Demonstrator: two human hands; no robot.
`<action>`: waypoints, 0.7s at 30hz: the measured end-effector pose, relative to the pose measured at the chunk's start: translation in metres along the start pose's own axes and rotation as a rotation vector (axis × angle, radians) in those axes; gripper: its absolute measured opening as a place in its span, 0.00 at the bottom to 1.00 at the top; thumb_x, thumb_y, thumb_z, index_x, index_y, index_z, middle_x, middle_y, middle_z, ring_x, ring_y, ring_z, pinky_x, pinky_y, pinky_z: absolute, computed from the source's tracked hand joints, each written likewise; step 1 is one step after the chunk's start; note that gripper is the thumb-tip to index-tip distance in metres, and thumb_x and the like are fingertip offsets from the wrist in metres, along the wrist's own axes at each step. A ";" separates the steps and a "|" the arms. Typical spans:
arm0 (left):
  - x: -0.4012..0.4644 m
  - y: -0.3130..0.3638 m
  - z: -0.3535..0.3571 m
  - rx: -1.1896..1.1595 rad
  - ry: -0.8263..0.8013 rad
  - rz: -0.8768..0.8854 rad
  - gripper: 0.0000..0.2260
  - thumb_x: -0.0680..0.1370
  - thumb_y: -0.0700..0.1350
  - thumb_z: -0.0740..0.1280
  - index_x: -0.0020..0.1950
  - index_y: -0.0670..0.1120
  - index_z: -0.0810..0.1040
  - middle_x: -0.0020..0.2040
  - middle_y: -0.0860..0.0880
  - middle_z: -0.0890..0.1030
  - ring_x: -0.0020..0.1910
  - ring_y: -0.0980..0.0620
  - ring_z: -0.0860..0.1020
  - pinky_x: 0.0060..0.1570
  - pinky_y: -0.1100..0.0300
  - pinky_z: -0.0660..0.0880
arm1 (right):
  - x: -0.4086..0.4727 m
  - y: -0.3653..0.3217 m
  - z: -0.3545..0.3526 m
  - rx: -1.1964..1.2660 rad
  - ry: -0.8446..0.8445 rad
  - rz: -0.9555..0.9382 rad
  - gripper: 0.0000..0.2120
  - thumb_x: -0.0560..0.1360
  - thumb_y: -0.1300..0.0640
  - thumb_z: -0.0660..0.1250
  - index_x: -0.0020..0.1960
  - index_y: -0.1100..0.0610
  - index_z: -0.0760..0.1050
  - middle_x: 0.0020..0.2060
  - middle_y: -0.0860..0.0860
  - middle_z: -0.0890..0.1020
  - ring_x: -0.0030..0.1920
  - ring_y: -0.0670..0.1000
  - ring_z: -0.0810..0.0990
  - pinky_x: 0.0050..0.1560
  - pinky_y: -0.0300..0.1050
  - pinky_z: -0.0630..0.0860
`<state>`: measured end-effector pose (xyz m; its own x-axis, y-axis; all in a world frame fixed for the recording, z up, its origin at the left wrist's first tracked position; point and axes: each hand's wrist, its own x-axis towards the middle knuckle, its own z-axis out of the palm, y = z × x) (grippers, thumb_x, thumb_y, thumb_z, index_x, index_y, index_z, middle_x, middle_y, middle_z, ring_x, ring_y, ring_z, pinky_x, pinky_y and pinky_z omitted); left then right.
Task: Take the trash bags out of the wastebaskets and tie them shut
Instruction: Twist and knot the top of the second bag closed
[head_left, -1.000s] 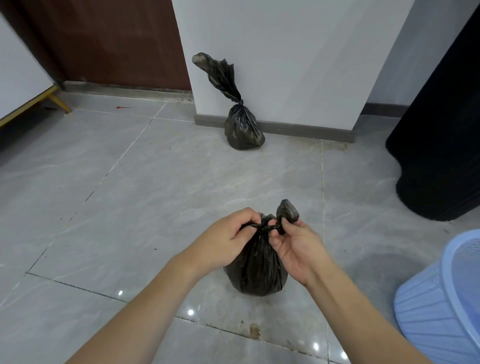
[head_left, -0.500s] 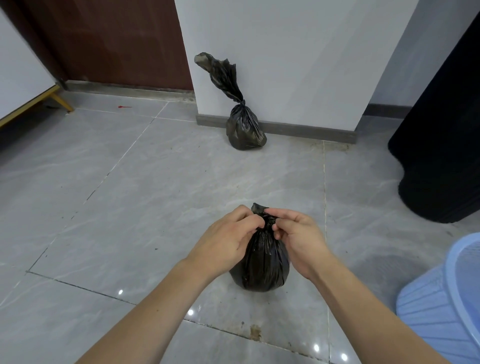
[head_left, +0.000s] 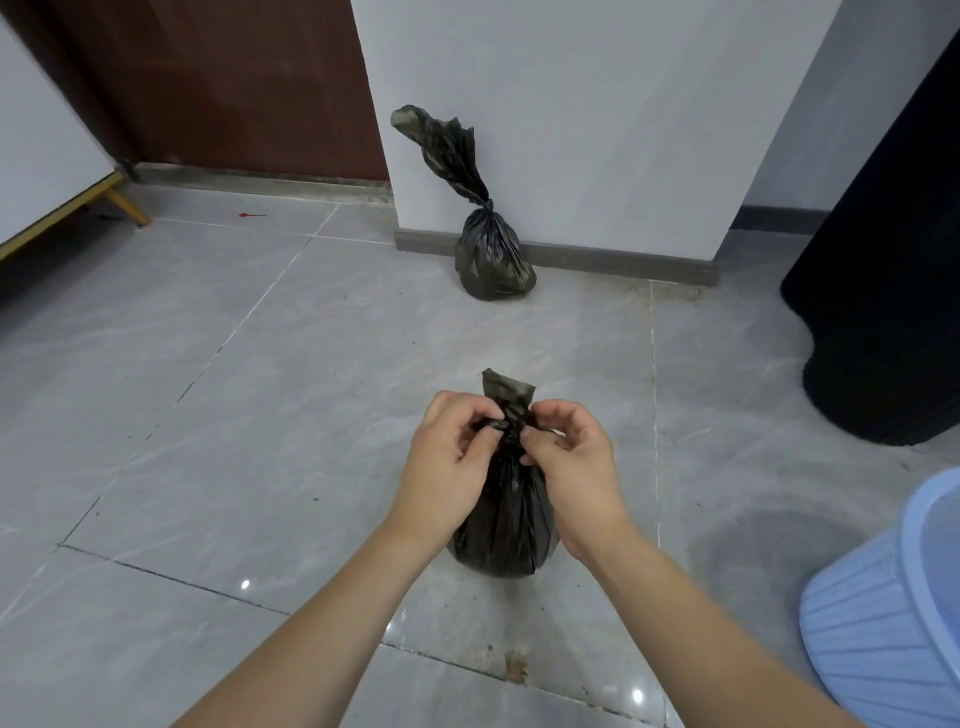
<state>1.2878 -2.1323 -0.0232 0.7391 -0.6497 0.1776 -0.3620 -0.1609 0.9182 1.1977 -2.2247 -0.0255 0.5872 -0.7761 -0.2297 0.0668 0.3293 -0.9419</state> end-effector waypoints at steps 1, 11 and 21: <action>0.001 -0.002 0.000 -0.024 0.008 -0.024 0.13 0.76 0.35 0.67 0.47 0.54 0.78 0.49 0.51 0.77 0.45 0.53 0.80 0.52 0.55 0.78 | 0.000 0.001 0.001 -0.032 0.023 -0.026 0.07 0.75 0.69 0.66 0.50 0.60 0.75 0.41 0.51 0.79 0.33 0.47 0.77 0.36 0.36 0.76; -0.001 0.005 0.000 -0.130 -0.017 -0.091 0.16 0.78 0.34 0.65 0.57 0.55 0.77 0.43 0.52 0.76 0.41 0.42 0.82 0.48 0.46 0.81 | 0.000 0.004 -0.001 -0.285 -0.076 -0.073 0.13 0.74 0.68 0.64 0.48 0.54 0.81 0.51 0.53 0.79 0.49 0.52 0.82 0.54 0.45 0.79; 0.001 0.007 -0.006 -0.068 -0.068 -0.191 0.10 0.79 0.33 0.63 0.49 0.48 0.75 0.44 0.50 0.83 0.37 0.52 0.83 0.43 0.61 0.81 | 0.008 -0.006 -0.009 -0.526 -0.257 -0.125 0.06 0.73 0.65 0.68 0.41 0.55 0.78 0.44 0.50 0.70 0.36 0.38 0.71 0.43 0.27 0.70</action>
<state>1.2894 -2.1296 -0.0141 0.7498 -0.6612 -0.0237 -0.1783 -0.2365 0.9551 1.1948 -2.2373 -0.0242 0.7811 -0.6156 -0.1045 -0.2219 -0.1173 -0.9680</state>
